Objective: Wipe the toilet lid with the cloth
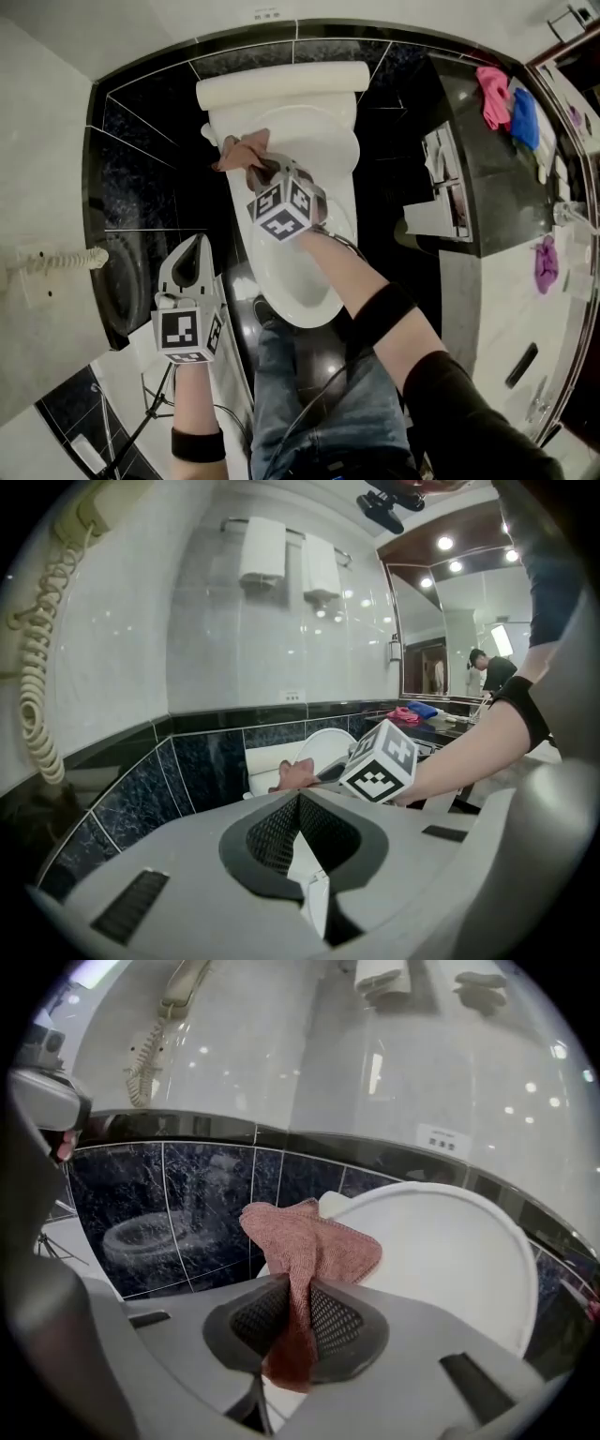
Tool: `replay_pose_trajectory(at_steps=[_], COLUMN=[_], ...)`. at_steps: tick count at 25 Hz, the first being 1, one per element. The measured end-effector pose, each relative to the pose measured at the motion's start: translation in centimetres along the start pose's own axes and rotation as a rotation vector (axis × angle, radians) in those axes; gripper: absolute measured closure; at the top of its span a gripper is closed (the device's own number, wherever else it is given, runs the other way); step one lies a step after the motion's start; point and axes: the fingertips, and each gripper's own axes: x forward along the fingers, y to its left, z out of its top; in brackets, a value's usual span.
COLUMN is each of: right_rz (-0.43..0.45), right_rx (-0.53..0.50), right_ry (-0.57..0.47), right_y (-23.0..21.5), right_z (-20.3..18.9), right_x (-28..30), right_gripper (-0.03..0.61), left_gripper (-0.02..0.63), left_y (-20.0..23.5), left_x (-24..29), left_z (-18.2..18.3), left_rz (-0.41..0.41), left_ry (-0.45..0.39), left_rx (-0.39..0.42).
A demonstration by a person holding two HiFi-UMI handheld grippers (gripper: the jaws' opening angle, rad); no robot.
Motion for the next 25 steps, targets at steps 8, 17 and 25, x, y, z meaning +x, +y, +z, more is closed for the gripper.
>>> replay_pose_trajectory(at_steps=[8,17,25], right_rz=[-0.009,-0.236,-0.356], right_rx=[0.01,0.178,0.304], right_ry=[0.042,0.095,0.152], right_y=[-0.5,-12.5,-16.4], right_z=[-0.4,-8.3,-12.4], right_x=[3.9,-3.8,-7.2], right_gripper=[0.499,0.5,0.502], left_gripper=[0.613,0.612,0.612], left_y=[1.6,-1.4,-2.4], left_x=[0.1,1.6,1.7], left_z=[-1.4,-0.8,-0.3], left_rz=[0.01,-0.031,-0.031], left_ry=[0.013,0.005,-0.002], left_rx=[0.001,0.009,0.007])
